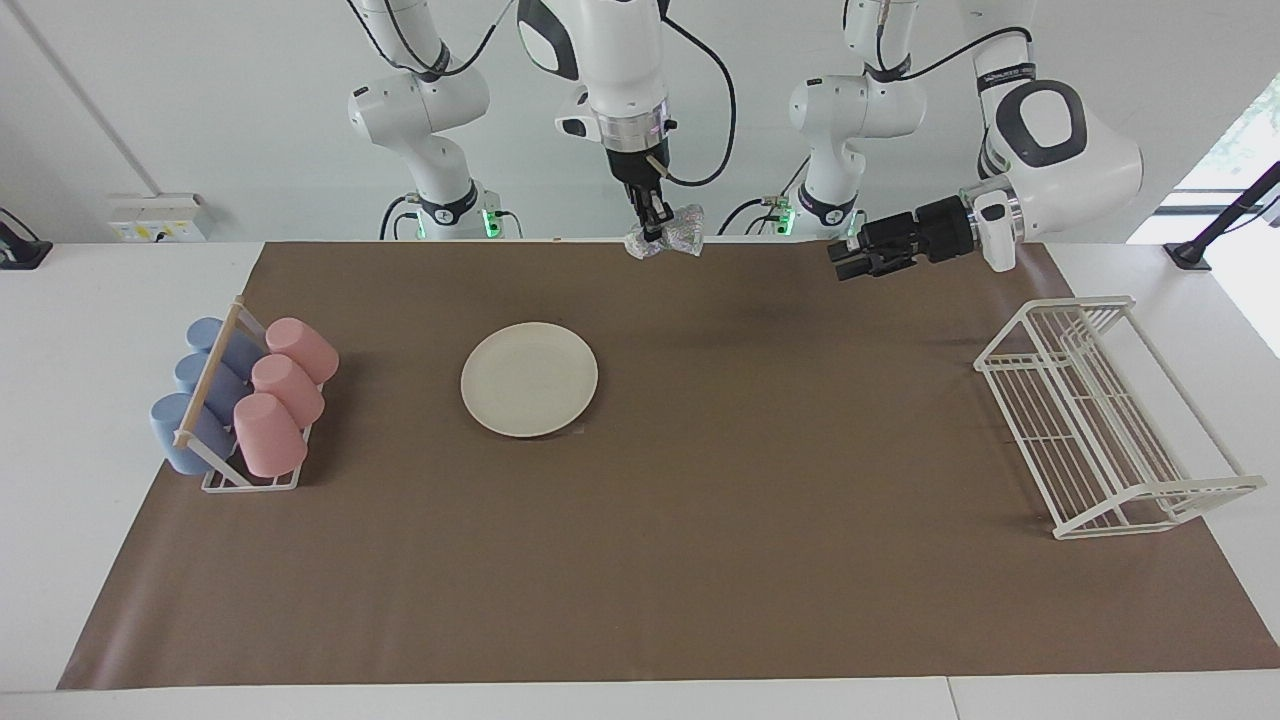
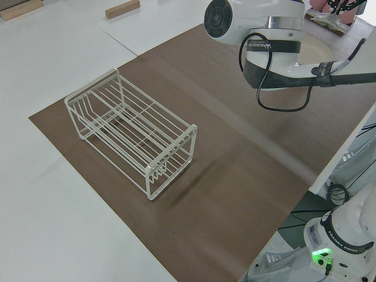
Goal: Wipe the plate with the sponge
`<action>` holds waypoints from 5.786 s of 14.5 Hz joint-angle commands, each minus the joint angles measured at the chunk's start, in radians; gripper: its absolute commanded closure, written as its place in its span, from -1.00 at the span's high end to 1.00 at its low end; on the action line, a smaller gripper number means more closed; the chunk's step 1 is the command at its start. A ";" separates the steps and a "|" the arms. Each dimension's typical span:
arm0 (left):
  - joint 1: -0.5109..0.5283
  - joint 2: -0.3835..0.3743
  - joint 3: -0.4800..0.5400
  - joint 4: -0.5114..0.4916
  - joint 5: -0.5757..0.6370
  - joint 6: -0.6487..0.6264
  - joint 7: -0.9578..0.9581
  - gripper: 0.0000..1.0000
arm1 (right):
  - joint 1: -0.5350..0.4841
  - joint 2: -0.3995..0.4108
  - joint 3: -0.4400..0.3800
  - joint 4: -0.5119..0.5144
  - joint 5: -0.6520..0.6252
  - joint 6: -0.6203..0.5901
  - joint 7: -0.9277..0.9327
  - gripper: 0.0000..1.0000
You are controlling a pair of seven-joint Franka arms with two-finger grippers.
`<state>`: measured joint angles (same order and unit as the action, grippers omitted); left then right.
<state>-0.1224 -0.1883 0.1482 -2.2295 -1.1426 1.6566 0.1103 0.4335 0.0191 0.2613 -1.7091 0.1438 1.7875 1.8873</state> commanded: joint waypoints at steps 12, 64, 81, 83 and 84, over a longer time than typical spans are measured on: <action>-0.310 -0.033 -0.002 -0.147 -0.305 0.092 0.261 1.00 | 0.002 0.022 0.003 0.028 -0.029 0.000 0.015 -1.00; -0.198 0.122 -0.053 0.385 1.102 -0.121 -0.555 -1.00 | -0.628 -0.059 -0.031 0.000 -0.113 -0.148 -1.836 1.00; -0.322 0.337 -0.053 0.545 1.954 -0.334 -0.561 -1.00 | -0.607 -0.018 -0.160 0.124 -0.135 -0.209 -1.958 1.00; -0.297 0.369 -0.048 0.541 2.047 -0.281 -0.558 -1.00 | -0.595 -0.007 -0.163 0.157 -0.127 -0.243 -1.886 1.00; -0.290 0.397 -0.048 0.544 2.086 -0.273 -0.558 -1.00 | -0.593 -0.007 -0.165 0.163 -0.128 -0.243 -1.878 1.00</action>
<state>-0.4331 0.1438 0.0961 -1.7179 0.8711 1.3606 -0.4428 -0.1720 -0.0126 0.1057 -1.5959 0.0102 1.5775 -0.0367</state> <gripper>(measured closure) 0.934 0.000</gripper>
